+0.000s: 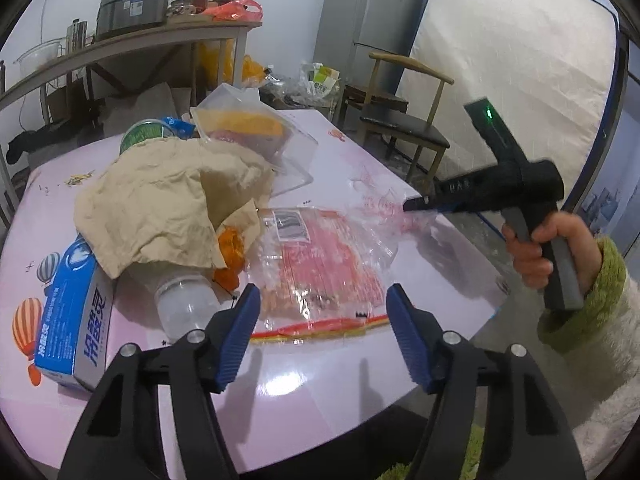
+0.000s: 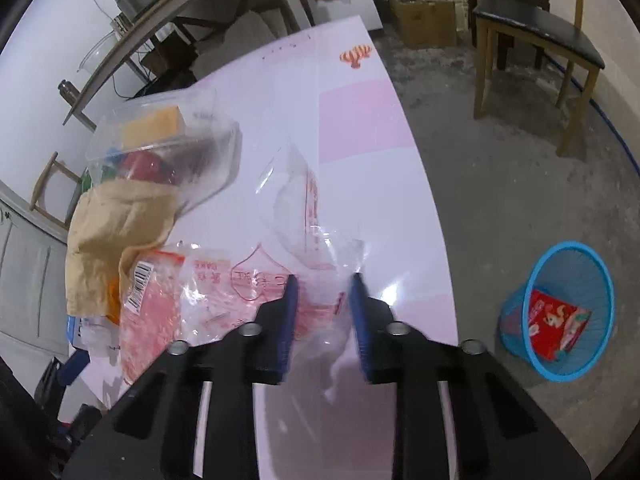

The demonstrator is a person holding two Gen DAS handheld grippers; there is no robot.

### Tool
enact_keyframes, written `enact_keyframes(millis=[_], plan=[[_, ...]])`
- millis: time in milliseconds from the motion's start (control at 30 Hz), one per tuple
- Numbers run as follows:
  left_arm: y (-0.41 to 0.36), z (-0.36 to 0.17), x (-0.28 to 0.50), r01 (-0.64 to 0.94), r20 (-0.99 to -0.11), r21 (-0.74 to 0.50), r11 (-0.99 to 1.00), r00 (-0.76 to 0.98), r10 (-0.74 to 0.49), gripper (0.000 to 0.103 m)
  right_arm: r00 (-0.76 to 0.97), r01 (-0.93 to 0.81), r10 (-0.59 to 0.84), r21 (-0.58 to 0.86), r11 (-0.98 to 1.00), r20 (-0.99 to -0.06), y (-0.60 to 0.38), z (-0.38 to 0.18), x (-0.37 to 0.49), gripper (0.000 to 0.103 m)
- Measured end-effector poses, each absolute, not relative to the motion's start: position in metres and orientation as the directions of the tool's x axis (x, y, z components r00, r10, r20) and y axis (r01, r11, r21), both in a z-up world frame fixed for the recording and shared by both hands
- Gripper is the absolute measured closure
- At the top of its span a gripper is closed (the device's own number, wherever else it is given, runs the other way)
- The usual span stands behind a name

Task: Collect trash
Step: 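Swing both tools back to the table toward the plastic bags, then grasp a clear plastic bag with the right gripper while the left gripper grasps another bag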

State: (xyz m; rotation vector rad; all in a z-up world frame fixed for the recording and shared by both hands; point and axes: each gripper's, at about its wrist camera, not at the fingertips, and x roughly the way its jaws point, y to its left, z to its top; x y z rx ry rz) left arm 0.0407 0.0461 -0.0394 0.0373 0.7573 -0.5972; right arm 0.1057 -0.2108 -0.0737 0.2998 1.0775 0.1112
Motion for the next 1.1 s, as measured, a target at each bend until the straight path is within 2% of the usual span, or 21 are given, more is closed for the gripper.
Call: enact_keyframes(millis=[33,233,500,633,700,833,967,1100], plan=[[0.046,-0.042,0.046,0.511,-0.662,-0.191,0.838,0.563,-0.494,0.042,0.475,0.057,0.227,0.287,0.956,-0.851,-0.211,-0.074,0.105,0.087],[0.037,-0.064,0.064,0.485,-0.728,-0.271,0.831,0.461,-0.507,0.057,0.489,0.066,0.204,0.270,0.961,-0.848,-0.211,-0.070,0.103,0.093],[0.019,-0.074,0.051,0.539,-0.730,-0.371,0.756,0.334,-0.597,0.058,0.514,0.133,0.206,0.314,0.940,-0.833,-0.227,-0.065,0.085,0.096],[0.009,-0.075,0.046,0.584,-0.680,-0.483,0.652,0.218,-0.700,0.057,0.518,0.147,0.218,0.338,0.930,-0.827,-0.231,-0.068,0.077,0.097],[0.006,-0.070,0.042,0.608,-0.664,-0.488,0.626,0.206,-0.719,0.057,0.520,0.155,0.226,0.351,0.924,-0.824,-0.233,-0.070,0.074,0.097],[0.015,-0.054,0.038,0.607,-0.668,-0.433,0.666,0.280,-0.689,0.055,0.541,0.166,0.243,0.386,0.908,-0.805,-0.238,-0.067,0.069,0.098],[0.035,-0.057,0.051,0.471,-0.721,-0.425,0.773,0.340,-0.604,0.051,0.577,0.166,0.269,0.433,0.886,-0.771,-0.242,-0.062,0.063,0.098],[0.040,-0.072,0.064,0.377,-0.758,-0.442,0.814,0.328,-0.563,0.051,0.628,0.141,0.312,0.499,0.855,-0.713,-0.244,-0.051,0.054,0.098]])
